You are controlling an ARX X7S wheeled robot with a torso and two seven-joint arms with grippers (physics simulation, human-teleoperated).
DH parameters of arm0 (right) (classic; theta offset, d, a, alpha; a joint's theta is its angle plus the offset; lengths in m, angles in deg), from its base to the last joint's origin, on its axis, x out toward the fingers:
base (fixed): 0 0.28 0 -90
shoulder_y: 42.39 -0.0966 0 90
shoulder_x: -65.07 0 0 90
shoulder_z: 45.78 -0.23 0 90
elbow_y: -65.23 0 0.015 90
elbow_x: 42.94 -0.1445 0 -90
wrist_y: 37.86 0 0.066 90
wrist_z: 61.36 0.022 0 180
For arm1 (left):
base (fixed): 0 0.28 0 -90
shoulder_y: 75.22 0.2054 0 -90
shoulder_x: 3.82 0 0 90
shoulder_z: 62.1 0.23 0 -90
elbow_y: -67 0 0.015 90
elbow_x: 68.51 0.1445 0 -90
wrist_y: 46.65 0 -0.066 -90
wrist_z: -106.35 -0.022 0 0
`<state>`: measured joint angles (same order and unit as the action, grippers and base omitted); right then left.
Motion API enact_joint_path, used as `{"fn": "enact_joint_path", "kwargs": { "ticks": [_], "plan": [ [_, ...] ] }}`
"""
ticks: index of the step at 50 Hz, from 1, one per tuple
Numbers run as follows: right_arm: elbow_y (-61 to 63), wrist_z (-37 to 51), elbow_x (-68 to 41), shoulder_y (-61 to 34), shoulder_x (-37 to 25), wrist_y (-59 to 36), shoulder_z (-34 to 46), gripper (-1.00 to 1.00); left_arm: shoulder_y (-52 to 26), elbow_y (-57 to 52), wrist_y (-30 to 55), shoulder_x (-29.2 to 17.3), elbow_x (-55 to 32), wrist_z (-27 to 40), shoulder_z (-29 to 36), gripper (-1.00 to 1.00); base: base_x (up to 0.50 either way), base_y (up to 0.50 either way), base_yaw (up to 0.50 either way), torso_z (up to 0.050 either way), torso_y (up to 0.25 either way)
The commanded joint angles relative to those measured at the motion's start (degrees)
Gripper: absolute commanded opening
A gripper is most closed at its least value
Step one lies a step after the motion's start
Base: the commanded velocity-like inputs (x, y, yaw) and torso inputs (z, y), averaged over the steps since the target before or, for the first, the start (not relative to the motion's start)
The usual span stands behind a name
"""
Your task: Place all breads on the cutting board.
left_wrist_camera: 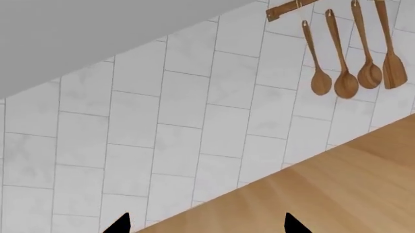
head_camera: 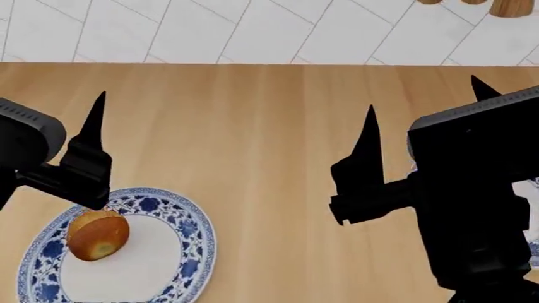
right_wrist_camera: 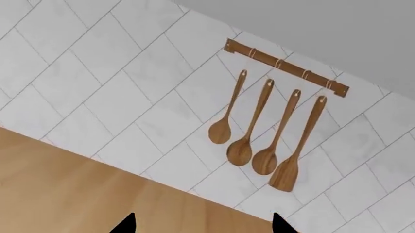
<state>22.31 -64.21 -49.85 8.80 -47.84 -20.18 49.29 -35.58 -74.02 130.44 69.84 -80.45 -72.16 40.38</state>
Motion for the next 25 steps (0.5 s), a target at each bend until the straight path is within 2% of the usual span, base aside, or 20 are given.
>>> {"fn": "enact_joint_path", "kwargs": {
  "ticks": [1,7,14,19,25],
  "plan": [
    [0.3,-1.7,0.6,-0.8,1.0,-0.9,-2.3,1.00,0.0,0.9,-0.3,1.4,0.9,-0.6,0.2,1.00,0.46,0.38,0.00,0.050,0.021],
    [-0.4,-0.8,1.0,0.7,1.7,-0.3,-5.1,1.00,-0.1,2.5,-0.6,2.3,1.1,0.5,1.5,1.00,0.49,0.32,0.00,0.049,0.024],
    [-3.9,0.9,1.8,3.1,3.5,1.0,-10.7,1.00,1.1,3.2,-0.6,3.0,1.5,1.8,1.4,1.00,0.47,0.28,0.00,0.000,0.000],
    [-7.9,1.9,2.9,5.7,3.3,3.5,-11.9,1.00,2.2,3.5,0.2,5.2,0.0,0.6,-0.2,1.00,0.03,0.06,0.00,0.000,0.000],
    [-7.6,3.1,2.7,6.2,5.4,-0.3,-17.6,1.00,4.2,4.0,2.7,4.0,-3.7,-2.3,-0.7,1.00,0.00,0.00,0.00,0.000,0.000]
  ]
}}
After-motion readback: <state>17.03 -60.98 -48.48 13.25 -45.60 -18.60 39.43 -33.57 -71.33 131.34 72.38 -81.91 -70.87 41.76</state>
